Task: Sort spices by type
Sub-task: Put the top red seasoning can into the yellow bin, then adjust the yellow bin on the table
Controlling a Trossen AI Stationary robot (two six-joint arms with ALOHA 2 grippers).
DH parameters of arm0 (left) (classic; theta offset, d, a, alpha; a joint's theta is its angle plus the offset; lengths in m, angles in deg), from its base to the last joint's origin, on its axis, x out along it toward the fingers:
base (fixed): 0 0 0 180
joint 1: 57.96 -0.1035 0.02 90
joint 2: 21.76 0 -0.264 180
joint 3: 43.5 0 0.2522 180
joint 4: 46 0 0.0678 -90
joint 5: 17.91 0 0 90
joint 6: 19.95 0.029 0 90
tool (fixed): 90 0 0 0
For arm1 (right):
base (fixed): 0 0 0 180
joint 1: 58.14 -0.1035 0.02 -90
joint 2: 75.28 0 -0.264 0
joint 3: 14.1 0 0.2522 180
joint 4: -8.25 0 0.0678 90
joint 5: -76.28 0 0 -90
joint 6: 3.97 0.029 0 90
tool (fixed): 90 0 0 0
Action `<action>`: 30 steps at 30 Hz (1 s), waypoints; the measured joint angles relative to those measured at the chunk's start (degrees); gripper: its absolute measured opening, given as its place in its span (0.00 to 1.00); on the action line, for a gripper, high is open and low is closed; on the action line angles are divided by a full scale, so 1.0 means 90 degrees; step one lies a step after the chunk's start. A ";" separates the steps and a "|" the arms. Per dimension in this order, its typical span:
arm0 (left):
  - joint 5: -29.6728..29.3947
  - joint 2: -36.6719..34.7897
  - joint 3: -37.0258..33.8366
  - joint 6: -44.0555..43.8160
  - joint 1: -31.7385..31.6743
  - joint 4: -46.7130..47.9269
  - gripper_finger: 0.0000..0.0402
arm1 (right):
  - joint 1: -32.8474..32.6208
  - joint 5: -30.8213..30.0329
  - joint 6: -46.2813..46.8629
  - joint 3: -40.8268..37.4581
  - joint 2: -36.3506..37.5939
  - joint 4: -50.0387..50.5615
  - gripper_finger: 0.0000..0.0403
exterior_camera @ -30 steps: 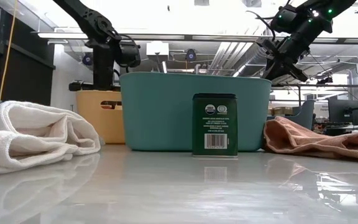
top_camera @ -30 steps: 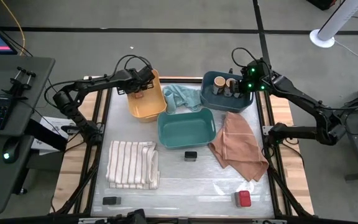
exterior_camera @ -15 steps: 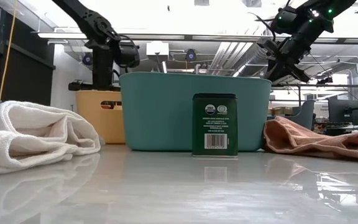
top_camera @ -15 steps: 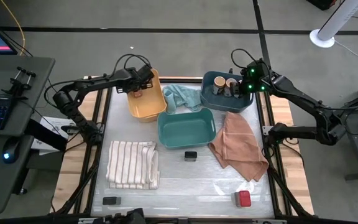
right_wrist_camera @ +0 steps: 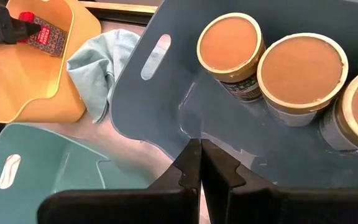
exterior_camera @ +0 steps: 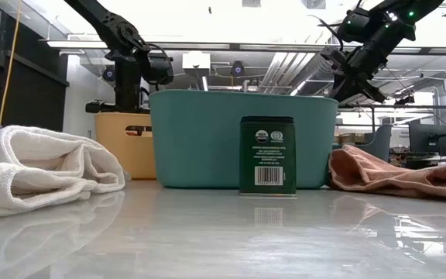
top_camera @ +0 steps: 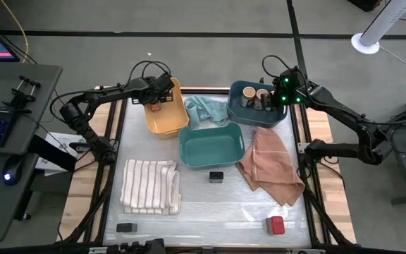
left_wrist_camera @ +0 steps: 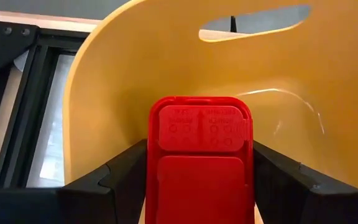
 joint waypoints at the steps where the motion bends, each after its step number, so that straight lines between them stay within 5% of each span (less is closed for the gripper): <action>1: -0.0010 0.0000 0.0000 0.0000 0.0000 -0.0020 0.58 | 0.0001 0.0000 0.0000 0.0001 0.0000 0.0000 0.00; 22: -0.0226 0.0000 0.0000 -0.0119 -0.0002 -0.0278 0.58 | -0.0001 0.0000 0.0000 -0.0001 0.0000 0.0032 0.00; 30: -0.0228 -0.0002 0.0000 0.0039 -0.0002 -0.0255 0.71 | 0.0001 0.0000 0.0000 -0.0001 0.0000 0.0029 0.00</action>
